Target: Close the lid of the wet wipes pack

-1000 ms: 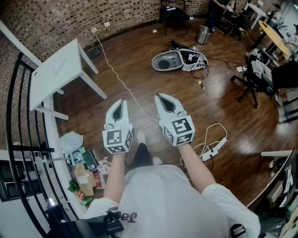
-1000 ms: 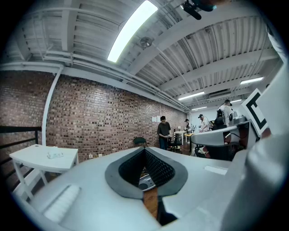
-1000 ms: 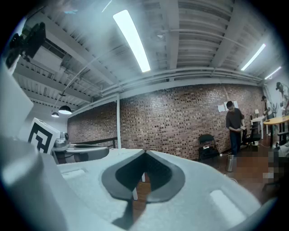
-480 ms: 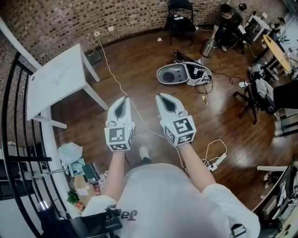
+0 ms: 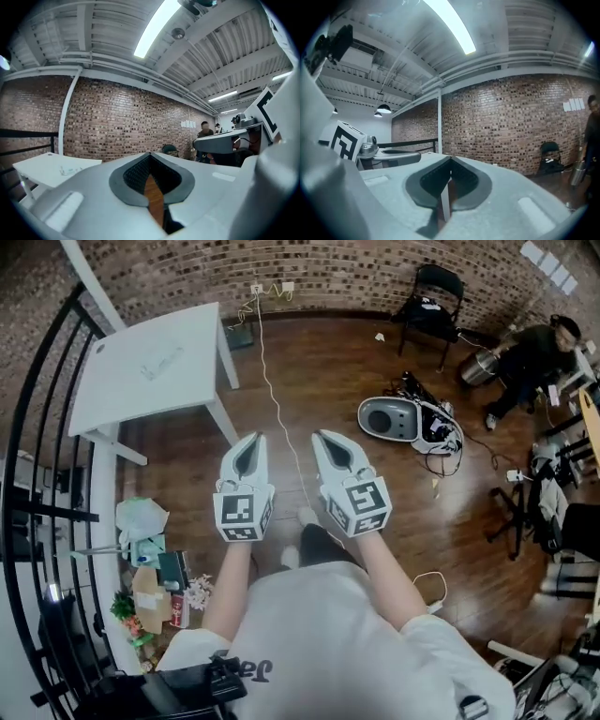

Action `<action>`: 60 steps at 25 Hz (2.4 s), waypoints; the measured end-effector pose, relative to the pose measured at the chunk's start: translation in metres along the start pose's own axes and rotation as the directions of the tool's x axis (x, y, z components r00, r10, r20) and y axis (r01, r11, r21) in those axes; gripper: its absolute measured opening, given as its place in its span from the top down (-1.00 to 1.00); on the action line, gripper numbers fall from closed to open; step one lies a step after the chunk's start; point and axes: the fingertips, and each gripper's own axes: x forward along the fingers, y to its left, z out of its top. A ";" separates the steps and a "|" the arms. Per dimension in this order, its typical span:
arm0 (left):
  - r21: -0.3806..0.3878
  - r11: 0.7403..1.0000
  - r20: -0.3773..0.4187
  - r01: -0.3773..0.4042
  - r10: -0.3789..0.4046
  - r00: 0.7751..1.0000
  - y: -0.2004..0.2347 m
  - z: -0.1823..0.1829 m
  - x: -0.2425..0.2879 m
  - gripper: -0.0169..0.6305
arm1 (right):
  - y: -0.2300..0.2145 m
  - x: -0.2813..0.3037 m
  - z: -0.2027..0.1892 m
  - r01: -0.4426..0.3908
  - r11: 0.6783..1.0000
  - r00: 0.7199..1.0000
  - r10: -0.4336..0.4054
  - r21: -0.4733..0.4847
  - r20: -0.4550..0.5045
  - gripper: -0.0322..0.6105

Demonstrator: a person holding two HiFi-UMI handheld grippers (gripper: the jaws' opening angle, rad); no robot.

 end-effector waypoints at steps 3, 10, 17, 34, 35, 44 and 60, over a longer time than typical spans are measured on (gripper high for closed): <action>0.004 0.997 0.006 -0.083 0.083 0.997 0.039 0.006 0.025 0.90 | -0.002 0.059 0.007 -0.085 0.996 0.996 0.085 -0.006 0.005 0.95; 0.004 0.955 0.016 -0.298 0.298 0.954 0.130 0.018 0.066 0.90 | 0.014 0.176 0.029 -0.329 0.944 0.944 0.329 -0.032 0.007 0.95; 0.059 0.863 0.014 -0.503 0.503 0.864 0.186 0.038 0.070 0.90 | 0.031 0.250 0.030 -0.510 0.860 0.860 0.510 -0.001 -0.018 0.95; -0.032 0.807 0.022 -0.589 0.590 0.807 0.432 0.016 0.110 0.90 | 0.133 0.488 0.028 -0.619 0.782 0.785 0.615 -0.067 -0.076 0.95; -0.039 0.811 0.025 -0.584 0.585 0.810 0.449 0.020 0.115 0.90 | 0.140 0.506 0.032 -0.621 0.781 0.784 0.616 -0.072 -0.075 0.95; -0.073 0.839 -0.010 -0.539 0.540 0.842 0.544 0.013 0.162 0.90 | 0.171 0.615 0.033 -0.640 0.759 0.768 0.625 -0.125 -0.138 0.95; -0.149 0.780 -0.232 -0.608 0.570 0.788 0.648 -0.092 0.236 0.90 | 0.172 0.779 -0.054 -0.704 0.707 0.672 0.629 -0.073 -0.390 0.95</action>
